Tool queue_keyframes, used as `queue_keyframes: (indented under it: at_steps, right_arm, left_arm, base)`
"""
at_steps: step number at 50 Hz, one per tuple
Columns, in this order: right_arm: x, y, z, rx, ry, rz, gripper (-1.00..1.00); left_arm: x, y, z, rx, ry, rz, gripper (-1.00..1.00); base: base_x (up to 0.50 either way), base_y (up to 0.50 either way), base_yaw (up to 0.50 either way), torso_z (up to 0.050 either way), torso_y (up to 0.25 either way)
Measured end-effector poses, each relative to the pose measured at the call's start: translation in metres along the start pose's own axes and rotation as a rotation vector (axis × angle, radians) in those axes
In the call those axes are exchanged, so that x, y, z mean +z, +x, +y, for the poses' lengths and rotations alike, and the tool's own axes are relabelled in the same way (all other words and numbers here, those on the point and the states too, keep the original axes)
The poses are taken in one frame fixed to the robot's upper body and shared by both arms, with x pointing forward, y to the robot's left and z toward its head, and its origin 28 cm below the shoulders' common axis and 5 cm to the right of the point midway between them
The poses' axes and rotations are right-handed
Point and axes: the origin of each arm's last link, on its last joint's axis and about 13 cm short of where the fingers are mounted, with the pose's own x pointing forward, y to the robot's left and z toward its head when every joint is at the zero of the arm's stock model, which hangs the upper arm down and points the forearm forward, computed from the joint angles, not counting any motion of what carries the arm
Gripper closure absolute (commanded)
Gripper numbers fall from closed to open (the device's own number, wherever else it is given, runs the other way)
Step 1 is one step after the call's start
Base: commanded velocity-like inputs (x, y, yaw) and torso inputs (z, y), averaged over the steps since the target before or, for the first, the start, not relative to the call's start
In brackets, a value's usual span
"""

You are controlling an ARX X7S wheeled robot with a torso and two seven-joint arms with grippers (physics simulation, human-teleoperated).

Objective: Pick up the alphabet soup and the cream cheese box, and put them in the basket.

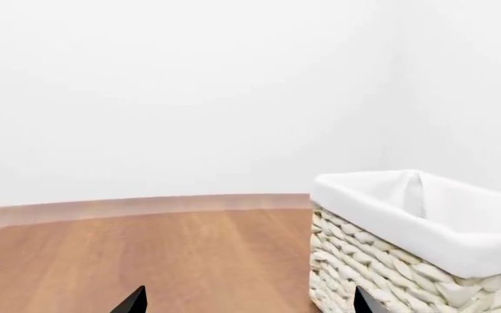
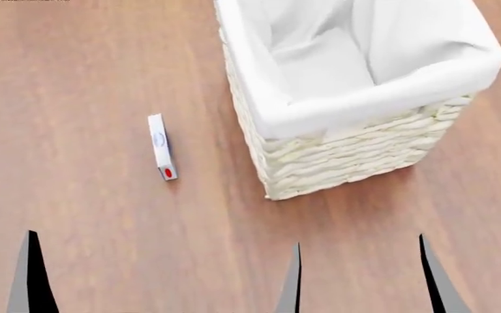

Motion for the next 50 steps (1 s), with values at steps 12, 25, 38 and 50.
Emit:
queue_keyframes:
  at_steps: [12,25,38,50]
  right_arm:
    - [0.001,-0.001,0.0,0.001,0.0,-0.004,-1.0]
    - [0.002,-0.001,0.0,0.002,0.002,-0.005,-1.0]
    - [0.004,-0.004,0.001,-0.014,-0.022,0.01,-1.0]
    - [0.013,-0.012,0.0,-0.016,-0.037,0.059,-1.0]
  left_arm:
    - [0.001,0.0,0.0,-0.001,-0.001,-0.002,-1.0]
    - [0.002,-0.001,0.0,-0.001,-0.001,-0.003,-1.0]
    - [0.001,-0.001,0.0,-0.004,-0.002,-0.001,-1.0]
    - [-0.002,-0.001,-0.002,-0.012,-0.006,0.005,-1.0]
  base:
    - [0.0,0.0,-0.26,0.0,0.0]
    - [0.0,-0.01,-0.23,0.0,0.0]
    - [0.0,-0.01,0.0,0.0,0.0]
    - [0.0,0.0,0.0,0.0,0.0]
